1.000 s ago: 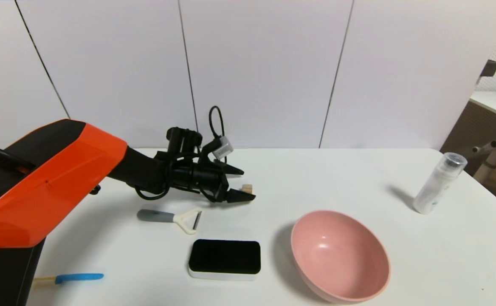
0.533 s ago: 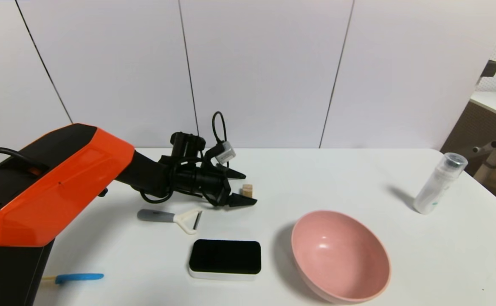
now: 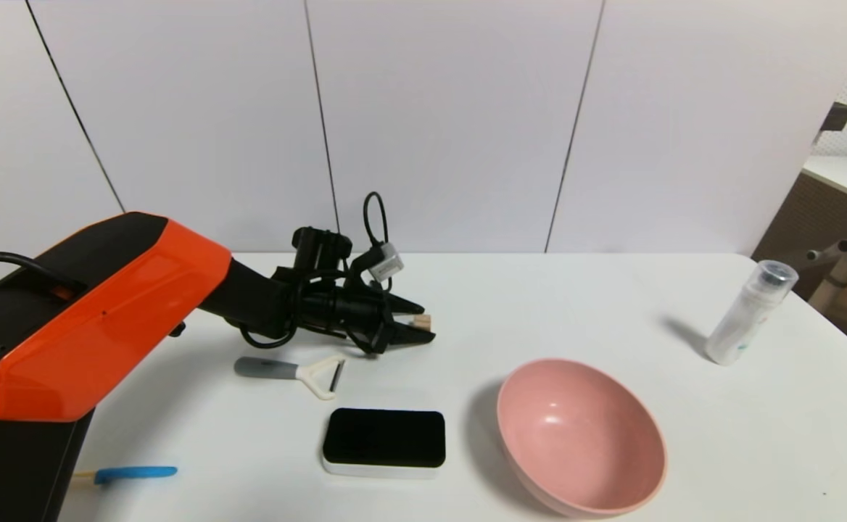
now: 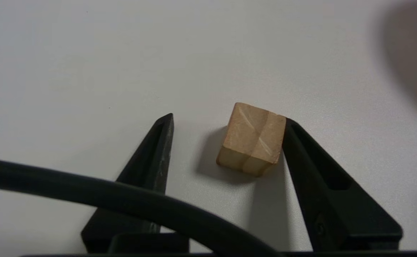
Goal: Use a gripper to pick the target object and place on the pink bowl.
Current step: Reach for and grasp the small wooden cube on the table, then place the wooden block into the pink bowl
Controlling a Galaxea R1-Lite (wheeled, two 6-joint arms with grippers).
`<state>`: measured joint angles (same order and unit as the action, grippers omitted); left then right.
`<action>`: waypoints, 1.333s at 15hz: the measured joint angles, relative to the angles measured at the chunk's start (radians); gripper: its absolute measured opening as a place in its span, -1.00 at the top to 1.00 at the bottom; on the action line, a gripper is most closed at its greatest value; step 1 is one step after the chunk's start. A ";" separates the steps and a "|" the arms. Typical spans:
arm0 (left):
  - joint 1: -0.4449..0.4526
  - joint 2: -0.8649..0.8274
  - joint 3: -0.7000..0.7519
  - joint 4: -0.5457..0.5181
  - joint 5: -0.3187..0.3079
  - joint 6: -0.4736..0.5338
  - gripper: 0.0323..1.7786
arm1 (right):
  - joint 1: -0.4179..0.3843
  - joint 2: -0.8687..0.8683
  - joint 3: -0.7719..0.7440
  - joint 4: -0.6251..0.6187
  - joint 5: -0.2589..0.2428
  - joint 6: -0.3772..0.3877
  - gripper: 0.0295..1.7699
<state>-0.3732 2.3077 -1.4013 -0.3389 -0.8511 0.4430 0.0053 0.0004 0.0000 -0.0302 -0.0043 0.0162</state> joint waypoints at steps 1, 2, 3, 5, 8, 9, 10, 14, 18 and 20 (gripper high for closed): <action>0.000 0.000 0.001 -0.001 0.000 0.000 -0.02 | 0.000 0.000 0.000 0.000 0.000 0.000 -0.93; 0.000 0.000 0.002 -0.002 0.000 -0.001 0.09 | 0.000 0.000 0.000 0.000 -0.001 0.000 -0.93; 0.000 0.000 0.002 -0.002 0.000 0.000 0.24 | 0.000 0.000 0.000 0.000 -0.001 0.000 -0.93; 0.000 0.000 0.003 -0.003 0.000 0.000 0.53 | 0.000 0.000 0.000 0.000 0.000 0.000 -0.93; -0.001 -0.009 0.003 0.003 0.001 -0.001 0.53 | 0.000 0.000 0.000 0.000 -0.001 0.000 -0.93; -0.001 -0.018 0.002 0.006 0.001 -0.001 0.53 | 0.000 0.000 0.000 0.000 0.000 0.000 -0.93; -0.001 -0.034 0.002 0.012 0.002 -0.002 0.53 | 0.000 0.000 0.000 0.000 0.000 0.000 -0.93; -0.027 -0.161 0.001 0.130 0.005 0.002 0.53 | 0.000 0.000 0.000 0.000 -0.001 0.000 -0.93; -0.143 -0.301 0.001 0.278 0.023 0.006 0.53 | 0.000 0.000 0.000 0.000 -0.001 0.000 -0.93; -0.216 -0.340 0.001 0.289 0.054 0.005 0.53 | 0.000 0.000 0.000 0.000 0.000 0.000 -0.93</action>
<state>-0.5894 1.9674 -1.3998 -0.0504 -0.7966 0.4479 0.0051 0.0000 0.0000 -0.0302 -0.0043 0.0162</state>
